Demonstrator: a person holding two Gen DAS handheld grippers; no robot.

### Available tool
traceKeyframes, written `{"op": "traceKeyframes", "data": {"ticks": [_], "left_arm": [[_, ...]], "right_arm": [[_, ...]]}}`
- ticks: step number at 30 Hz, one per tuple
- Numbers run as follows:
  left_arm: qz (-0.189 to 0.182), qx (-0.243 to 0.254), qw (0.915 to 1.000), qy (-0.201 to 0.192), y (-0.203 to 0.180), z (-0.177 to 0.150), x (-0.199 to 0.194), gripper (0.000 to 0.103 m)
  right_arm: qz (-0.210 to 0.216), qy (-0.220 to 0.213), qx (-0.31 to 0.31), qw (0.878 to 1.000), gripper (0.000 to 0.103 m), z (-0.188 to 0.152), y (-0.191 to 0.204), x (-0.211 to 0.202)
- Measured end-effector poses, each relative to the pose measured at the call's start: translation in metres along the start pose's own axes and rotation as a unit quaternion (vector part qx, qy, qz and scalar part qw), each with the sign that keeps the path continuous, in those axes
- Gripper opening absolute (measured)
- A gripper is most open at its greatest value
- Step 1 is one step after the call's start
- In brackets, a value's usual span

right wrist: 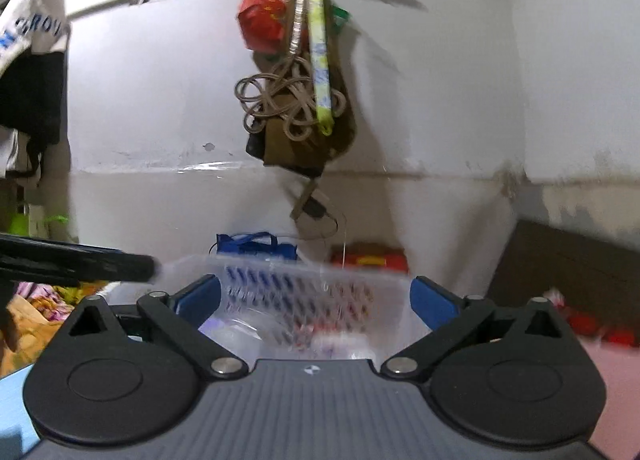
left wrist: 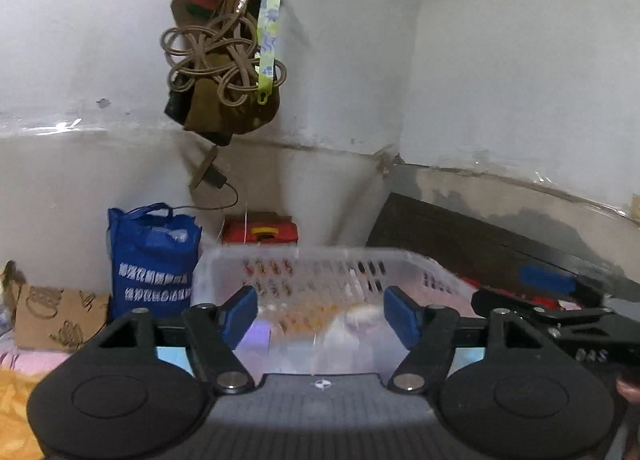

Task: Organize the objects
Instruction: 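Carry both items into the clear basket and open both grippers, then grasp the bagged red ball with the right gripper while the left grasps a red bagged item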

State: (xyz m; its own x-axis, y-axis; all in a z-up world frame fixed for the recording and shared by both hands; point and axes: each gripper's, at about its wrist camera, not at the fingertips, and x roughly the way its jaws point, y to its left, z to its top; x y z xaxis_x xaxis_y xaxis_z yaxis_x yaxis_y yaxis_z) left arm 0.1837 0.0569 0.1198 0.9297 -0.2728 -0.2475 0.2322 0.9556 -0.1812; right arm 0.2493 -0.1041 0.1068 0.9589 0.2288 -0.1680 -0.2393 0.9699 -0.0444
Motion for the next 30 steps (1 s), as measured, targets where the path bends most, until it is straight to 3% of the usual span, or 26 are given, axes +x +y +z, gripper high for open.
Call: {"op": "traceKeyframes", "data": {"ticks": [3, 5, 9, 14, 21, 27, 30], "left_arm": [[-0.016, -0.011, 0.9997, -0.013, 0.007, -0.038, -0.039, 0.079], [-0.007, -0.035, 0.9993, -0.004, 0.016, -0.062, -0.052, 0.079], [0.022, -0.053, 0.9981, 0.022, 0.027, -0.091, -0.055, 0.079], [0.011, -0.046, 0.9979, 0.044, 0.028, -0.102, -0.047, 0.079], [0.026, -0.02, 0.9962, 0.08, 0.019, -0.109, -0.027, 0.078], [0.04, -0.001, 0.9952, 0.089, 0.013, -0.111, -0.018, 0.078], [0.048, 0.004, 0.9937, 0.101, 0.01, -0.111, -0.013, 0.078]], "right_arm": [[-0.013, 0.044, 0.03, 0.999, 0.103, -0.033, -0.006, -0.016], [-0.019, 0.074, 0.042, 0.996, 0.103, -0.051, -0.009, -0.016], [-0.016, 0.122, 0.064, 0.99, 0.086, -0.064, -0.013, -0.003], [-0.006, 0.15, 0.076, 0.986, 0.082, -0.07, -0.016, 0.012], [-0.002, 0.182, 0.08, 0.98, 0.066, -0.077, -0.017, 0.021], [0.002, 0.195, 0.074, 0.978, 0.065, -0.078, -0.015, 0.025], [0.008, 0.196, 0.078, 0.977, 0.056, -0.077, -0.017, 0.026]]}}
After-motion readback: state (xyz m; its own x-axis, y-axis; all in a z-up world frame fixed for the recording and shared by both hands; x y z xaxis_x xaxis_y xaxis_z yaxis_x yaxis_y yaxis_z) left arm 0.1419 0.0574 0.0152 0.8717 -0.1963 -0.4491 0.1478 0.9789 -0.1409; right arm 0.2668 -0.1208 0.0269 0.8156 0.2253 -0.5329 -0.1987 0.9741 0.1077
